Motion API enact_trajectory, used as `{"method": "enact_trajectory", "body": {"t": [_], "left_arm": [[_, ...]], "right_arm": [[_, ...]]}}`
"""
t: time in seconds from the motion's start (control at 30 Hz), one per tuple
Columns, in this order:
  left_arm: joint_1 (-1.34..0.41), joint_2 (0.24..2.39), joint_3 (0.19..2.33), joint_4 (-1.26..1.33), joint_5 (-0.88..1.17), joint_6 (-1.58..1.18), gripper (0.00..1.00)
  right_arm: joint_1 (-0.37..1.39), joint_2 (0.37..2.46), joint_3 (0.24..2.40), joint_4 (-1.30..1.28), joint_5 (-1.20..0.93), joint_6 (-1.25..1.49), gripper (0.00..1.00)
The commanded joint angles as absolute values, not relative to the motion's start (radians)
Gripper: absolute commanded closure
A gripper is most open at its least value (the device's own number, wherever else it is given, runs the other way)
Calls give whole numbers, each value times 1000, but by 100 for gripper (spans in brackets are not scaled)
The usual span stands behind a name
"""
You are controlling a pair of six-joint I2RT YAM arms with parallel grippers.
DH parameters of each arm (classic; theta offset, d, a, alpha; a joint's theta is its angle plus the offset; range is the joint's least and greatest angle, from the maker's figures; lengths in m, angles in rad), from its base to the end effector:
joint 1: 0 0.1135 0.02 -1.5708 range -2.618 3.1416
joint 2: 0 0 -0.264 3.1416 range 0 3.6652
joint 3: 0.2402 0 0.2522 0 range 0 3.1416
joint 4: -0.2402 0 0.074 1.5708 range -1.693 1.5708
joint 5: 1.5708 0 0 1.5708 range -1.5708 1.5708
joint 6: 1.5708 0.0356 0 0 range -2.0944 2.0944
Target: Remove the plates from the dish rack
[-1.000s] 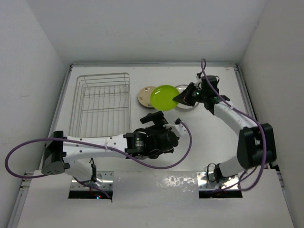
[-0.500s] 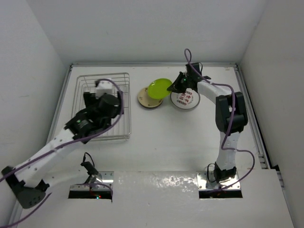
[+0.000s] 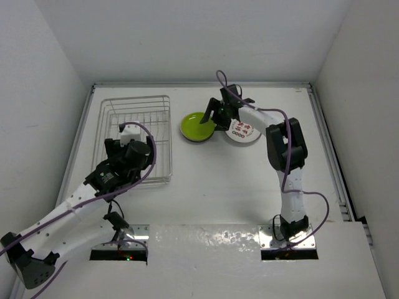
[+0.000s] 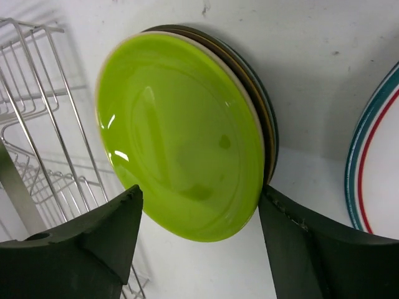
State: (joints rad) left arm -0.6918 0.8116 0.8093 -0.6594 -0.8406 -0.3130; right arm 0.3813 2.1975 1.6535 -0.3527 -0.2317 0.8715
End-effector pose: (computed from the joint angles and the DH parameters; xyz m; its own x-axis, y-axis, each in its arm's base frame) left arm 0.1405 -0.0820 0.3044 -0.4418 0.0993 -0.8916 -0.1715 0.9662 0.1926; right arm 0.4455 0.1874 0.1670 -0.8458 0.4634 -0.2645 0.2362 0.7696 0.5932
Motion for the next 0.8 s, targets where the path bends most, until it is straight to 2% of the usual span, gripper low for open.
{"method": "enact_trajectory", "body": {"t": [0.0, 0.03, 0.27, 0.3, 0.37, 0.53, 0.63, 0.77], "left_arm": [[-683, 779, 810, -615, -835, -310, 0], [-683, 779, 807, -614, -830, -308, 0], [-681, 764, 801, -611, -837, -324, 0], [-680, 762, 799, -614, -839, -330, 0], [-654, 767, 802, -606, -819, -331, 0], [-516, 765, 795, -548, -706, -307, 0], [-421, 749, 787, -517, -637, -307, 0], [-267, 741, 775, -465, -488, -293, 0]], "right_arm": [[417, 2175, 1739, -434, -123, 810, 26], [426, 2177, 1747, -443, -109, 805, 23], [439, 2143, 1757, -532, -2, 744, 16], [437, 2110, 1746, -537, 27, 735, 9], [439, 2082, 1733, -549, 67, 706, 2], [442, 2040, 1790, -652, 110, 608, 1], [469, 1892, 1703, -654, 204, 498, 1], [494, 1604, 1414, -602, 339, 394, 1]]}}
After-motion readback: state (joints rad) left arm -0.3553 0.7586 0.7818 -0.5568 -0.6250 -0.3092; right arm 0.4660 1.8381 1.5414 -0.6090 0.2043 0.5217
